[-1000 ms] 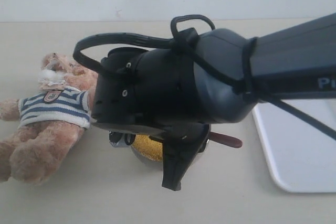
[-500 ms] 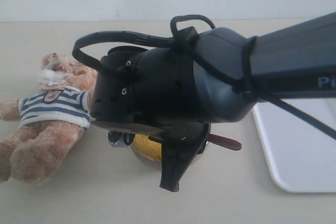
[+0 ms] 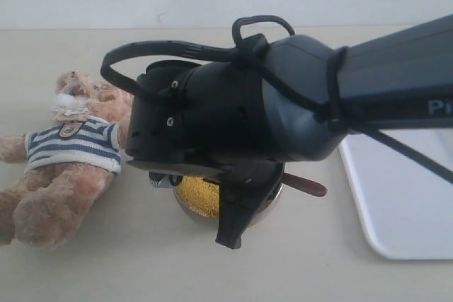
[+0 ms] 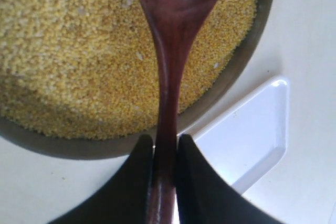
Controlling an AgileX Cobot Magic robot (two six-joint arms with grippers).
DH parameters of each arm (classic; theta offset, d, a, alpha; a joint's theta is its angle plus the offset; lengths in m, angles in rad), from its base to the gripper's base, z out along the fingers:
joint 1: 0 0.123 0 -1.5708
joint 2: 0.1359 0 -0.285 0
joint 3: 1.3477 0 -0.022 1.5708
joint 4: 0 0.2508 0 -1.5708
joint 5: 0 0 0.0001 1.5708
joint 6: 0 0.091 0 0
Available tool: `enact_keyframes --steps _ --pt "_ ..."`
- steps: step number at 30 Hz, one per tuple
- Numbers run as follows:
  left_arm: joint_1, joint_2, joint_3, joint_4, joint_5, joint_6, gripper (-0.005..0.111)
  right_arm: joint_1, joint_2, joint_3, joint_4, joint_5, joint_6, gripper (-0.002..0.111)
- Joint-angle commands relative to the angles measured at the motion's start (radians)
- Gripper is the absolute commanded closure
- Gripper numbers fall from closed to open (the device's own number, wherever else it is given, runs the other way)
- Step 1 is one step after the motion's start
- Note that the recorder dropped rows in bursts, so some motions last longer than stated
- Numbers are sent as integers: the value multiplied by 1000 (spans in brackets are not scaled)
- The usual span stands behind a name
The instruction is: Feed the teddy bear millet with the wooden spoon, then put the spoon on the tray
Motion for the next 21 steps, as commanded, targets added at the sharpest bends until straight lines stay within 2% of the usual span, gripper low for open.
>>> enact_keyframes --steps 1,21 --pt "-4 -3 -4 1 0 0 103 -32 -13 -3 31 0 6 109" --pt "-4 -3 -4 1 0 0 103 -30 -23 79 38 0 16 109"
